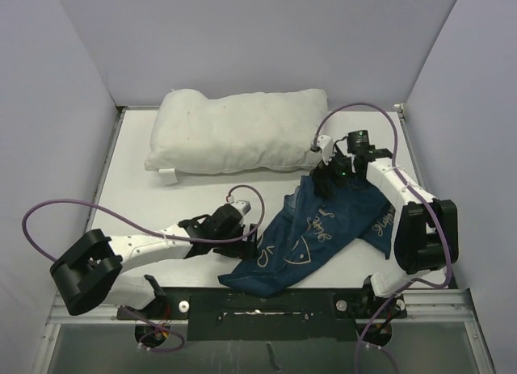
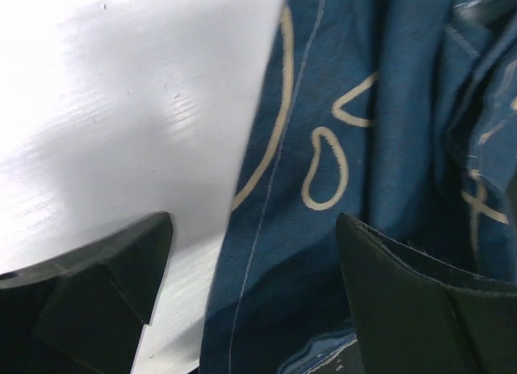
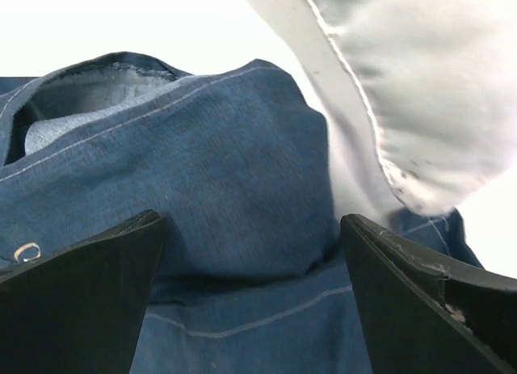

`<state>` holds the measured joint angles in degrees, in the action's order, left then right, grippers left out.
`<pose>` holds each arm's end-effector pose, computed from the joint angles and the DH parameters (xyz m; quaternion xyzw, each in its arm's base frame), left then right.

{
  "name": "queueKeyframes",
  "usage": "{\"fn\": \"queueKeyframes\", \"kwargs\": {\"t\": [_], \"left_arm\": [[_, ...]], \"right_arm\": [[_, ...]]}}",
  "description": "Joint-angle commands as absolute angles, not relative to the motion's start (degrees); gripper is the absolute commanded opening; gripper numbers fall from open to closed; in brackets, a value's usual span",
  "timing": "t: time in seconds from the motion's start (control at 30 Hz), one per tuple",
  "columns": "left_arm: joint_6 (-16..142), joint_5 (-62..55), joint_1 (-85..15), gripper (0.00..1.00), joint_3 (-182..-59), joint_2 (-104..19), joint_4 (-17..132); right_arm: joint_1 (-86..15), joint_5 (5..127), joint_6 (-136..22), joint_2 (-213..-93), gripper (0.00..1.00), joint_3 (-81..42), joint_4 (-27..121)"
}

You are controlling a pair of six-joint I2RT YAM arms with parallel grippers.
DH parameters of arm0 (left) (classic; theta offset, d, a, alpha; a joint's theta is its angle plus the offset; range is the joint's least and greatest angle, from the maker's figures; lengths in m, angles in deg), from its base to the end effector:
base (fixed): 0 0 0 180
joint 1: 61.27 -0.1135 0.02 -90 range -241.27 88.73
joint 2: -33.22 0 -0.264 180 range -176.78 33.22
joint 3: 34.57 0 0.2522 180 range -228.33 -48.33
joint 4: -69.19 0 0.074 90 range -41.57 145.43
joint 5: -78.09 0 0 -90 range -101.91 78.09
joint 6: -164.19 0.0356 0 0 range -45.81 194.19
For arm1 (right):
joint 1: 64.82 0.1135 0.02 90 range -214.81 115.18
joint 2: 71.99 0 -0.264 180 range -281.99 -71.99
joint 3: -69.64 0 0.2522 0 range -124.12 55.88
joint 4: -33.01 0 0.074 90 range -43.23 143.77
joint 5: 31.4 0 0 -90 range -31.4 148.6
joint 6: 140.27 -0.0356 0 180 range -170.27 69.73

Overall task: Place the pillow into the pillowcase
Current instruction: Adjust the pillowcase at the center of the board.

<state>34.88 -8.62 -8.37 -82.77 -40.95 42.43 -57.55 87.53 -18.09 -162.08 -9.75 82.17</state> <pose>0.1438 -0.1935 0.1699 0.1212 0.9394 -0.2490 0.2019 0.3163 0.0577 0.2397 -0.3767 0.8582 0.1812 0.2979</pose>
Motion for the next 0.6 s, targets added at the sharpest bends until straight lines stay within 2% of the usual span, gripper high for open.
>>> {"fn": "queueKeyframes", "kwargs": {"t": [0.0, 0.03, 0.07, 0.13, 0.17, 0.23, 0.3, 0.33, 0.37, 0.43, 0.47, 0.57], "left_arm": [[32.9, -5.7, -8.1, 0.82, -83.6, -46.7, 50.1], [33.3, -5.7, -8.1, 0.82, -84.3, -48.4, 50.3], [33.8, -5.7, -8.1, 0.81, -85.2, -50.0, 50.6], [34.6, -5.6, -8.0, 0.77, -86.6, -53.2, 51.4], [35.0, -5.7, -8.1, 0.73, -87.1, -54.9, 52.0], [35.9, -5.7, -8.2, 0.67, -88.8, -58.1, 52.8], [37.9, -5.9, -8.5, 0.52, -91.6, -61.1, 52.2], [39.3, -6.0, -8.8, 0.42, -92.8, -62.2, 51.5], [40.7, -6.3, -9.3, 0.26, -95.4, -63.0, 50.7], [43.7, -6.8, -10.8, 0.08, -99.5, -63.4, 47.9], [45.3, -7.4, -11.8, 0.02, -101.6, -63.0, 46.4], [49.7, -10.2, -15.0, 0.00, -107.2, -58.9, 41.8]], "right_arm": [[-54.7, 84.0, -18.8, -163.1, 0.91, -11.2, 79.7], [-54.6, 84.2, -18.9, -163.6, 0.86, -11.4, 79.8], [-54.6, 84.4, -18.9, -164.0, 0.77, -11.5, 80.1], [-54.6, 85.2, -19.0, -163.7, 0.45, -11.6, 80.7], [-54.7, 85.6, -18.9, -163.0, 0.23, -11.5, 80.7], [-54.7, 87.1, -18.4, -160.8, 0.02, -12.3, 80.9], [-54.7, 88.9, -18.0, -158.7, 0.00, -15.6, 82.5], [-54.9, 89.9, -17.9, -157.8, 0.00, -18.0, 83.5], [-55.1, 91.1, -18.1, -156.8, 0.00, -20.8, 84.4], [-55.5, 93.1, -18.9, -155.5, 0.00, -27.1, 86.0], [-55.9, 93.9, -19.5, -155.0, 0.00, -30.5, 86.3], [-58.3, 97.1, -23.2, -153.2, 0.00, -39.3, 85.4]]}}
